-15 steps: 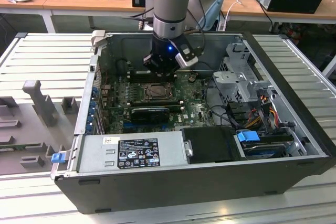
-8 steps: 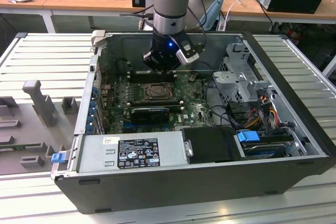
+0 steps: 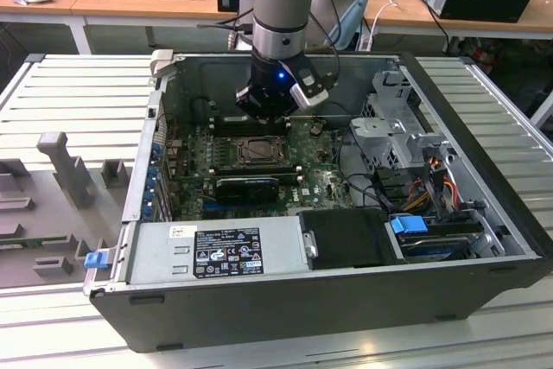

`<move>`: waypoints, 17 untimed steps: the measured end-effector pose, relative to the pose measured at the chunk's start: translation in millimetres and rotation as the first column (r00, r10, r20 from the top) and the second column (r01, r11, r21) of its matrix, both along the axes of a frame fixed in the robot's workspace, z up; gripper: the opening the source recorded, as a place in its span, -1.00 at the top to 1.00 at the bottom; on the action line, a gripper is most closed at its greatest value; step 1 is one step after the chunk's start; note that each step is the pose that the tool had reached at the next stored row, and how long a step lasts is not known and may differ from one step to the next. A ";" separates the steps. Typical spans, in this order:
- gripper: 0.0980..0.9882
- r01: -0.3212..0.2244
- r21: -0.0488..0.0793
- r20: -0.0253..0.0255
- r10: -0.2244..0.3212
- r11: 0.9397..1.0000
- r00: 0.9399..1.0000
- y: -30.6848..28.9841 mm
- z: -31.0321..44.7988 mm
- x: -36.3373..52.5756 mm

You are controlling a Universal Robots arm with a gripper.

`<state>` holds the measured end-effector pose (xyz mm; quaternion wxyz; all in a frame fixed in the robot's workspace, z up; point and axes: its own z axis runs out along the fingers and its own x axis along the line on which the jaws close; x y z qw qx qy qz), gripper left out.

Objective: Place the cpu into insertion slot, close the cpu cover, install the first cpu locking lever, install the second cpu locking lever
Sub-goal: 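Install the first cpu locking lever, then install the second cpu locking lever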

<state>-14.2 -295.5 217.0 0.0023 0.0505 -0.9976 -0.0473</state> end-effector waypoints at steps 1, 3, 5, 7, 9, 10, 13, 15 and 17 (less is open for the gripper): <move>0.98 0.000 0.000 0.000 0.000 1.000 1.000 -0.5 0.0 0.0; 0.98 0.000 0.000 0.000 0.000 1.000 1.000 -2.0 0.0 0.0; 0.98 0.000 0.000 0.000 0.000 1.000 1.000 -4.0 0.0 0.0; 0.98 0.000 0.000 0.000 0.000 1.000 1.000 -6.2 0.0 0.0; 0.98 0.000 0.000 0.000 0.000 1.000 1.000 -7.6 3.8 0.0; 0.98 0.000 0.000 0.000 0.000 1.000 1.000 -7.7 5.1 0.0; 0.98 0.000 0.000 0.000 0.000 1.000 1.000 -8.3 8.0 0.0; 0.98 0.000 0.000 0.000 0.000 1.000 1.000 -9.7 8.1 0.0; 0.98 0.000 0.000 0.000 0.000 1.000 1.000 -10.9 8.1 0.0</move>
